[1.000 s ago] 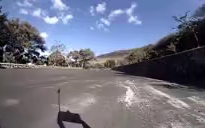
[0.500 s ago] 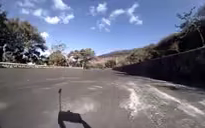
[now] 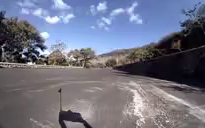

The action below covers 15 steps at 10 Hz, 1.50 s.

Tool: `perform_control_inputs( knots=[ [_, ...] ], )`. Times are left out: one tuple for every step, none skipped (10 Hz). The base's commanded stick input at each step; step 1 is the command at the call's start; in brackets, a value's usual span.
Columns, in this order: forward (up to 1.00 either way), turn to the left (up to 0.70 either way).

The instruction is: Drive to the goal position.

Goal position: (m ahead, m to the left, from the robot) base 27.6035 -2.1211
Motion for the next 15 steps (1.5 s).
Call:
perform_control_inputs(
  knots=[
    [0.7,0.0],
    [0.7,0.0],
    [0.7,0.0],
    [0.7,0.0],
    [0.7,0.0],
    [0.7,0.0],
    [0.7,0.0],
    [0.7,0.0],
    [0.7,0.0],
    [0.7,0.0],
    [0.7,0.0],
    [0.7,0.0],
    [0.7,0.0],
    [0.7,0.0],
    [0.7,0.0]
  ],
)
